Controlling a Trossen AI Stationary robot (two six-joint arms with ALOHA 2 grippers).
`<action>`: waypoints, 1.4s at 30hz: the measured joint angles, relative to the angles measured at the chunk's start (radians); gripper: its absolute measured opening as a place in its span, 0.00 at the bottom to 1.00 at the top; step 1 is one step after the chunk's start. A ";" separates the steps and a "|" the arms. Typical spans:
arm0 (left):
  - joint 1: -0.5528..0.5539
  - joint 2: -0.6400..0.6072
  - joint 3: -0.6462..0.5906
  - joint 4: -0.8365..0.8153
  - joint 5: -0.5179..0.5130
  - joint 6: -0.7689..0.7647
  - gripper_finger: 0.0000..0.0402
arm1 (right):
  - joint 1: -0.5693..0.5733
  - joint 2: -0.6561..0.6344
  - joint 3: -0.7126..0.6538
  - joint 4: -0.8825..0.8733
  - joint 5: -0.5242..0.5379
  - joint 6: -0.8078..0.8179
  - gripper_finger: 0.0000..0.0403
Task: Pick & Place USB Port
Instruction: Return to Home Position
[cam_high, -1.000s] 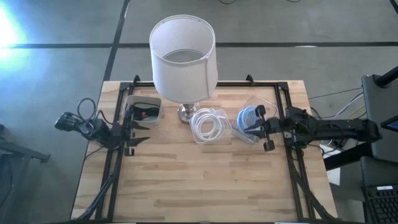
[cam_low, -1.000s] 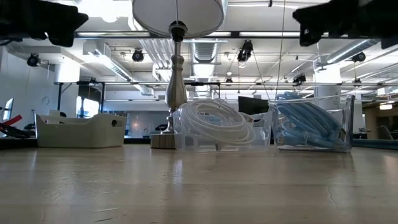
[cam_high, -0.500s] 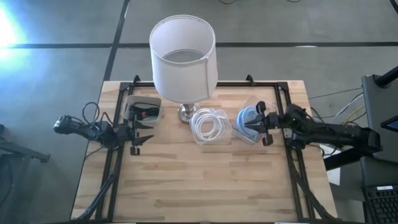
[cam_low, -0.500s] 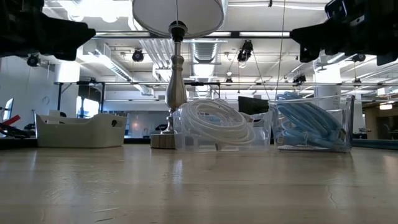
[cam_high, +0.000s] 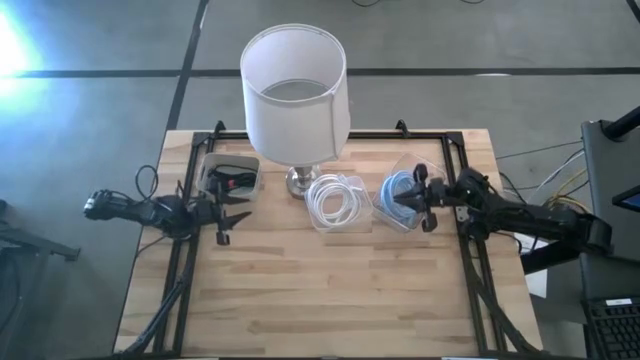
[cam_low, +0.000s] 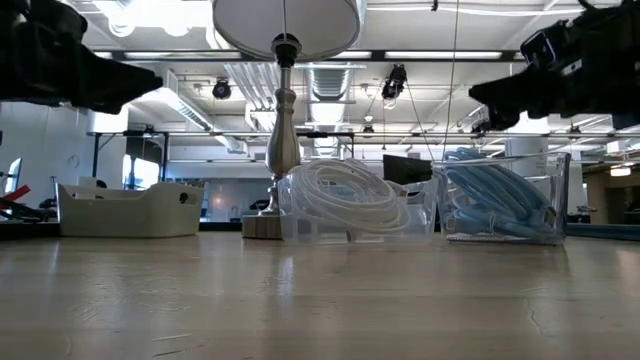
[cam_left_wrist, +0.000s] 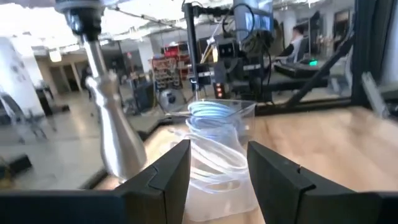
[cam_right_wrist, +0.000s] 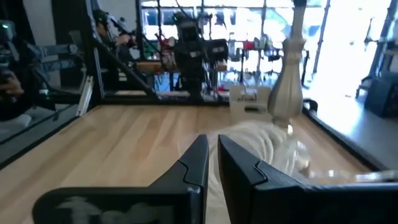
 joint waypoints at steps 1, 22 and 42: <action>0.000 0.000 0.000 -0.005 0.001 -0.032 0.41 | -0.006 0.000 -0.013 0.006 0.000 0.010 0.08; 0.000 0.016 -0.002 -0.016 0.001 -0.089 0.41 | -0.017 -0.205 -0.053 -0.117 0.192 0.150 0.08; -0.001 0.016 -0.003 -0.018 0.000 -0.090 0.41 | 0.003 -0.386 -0.050 -0.541 0.536 0.165 0.08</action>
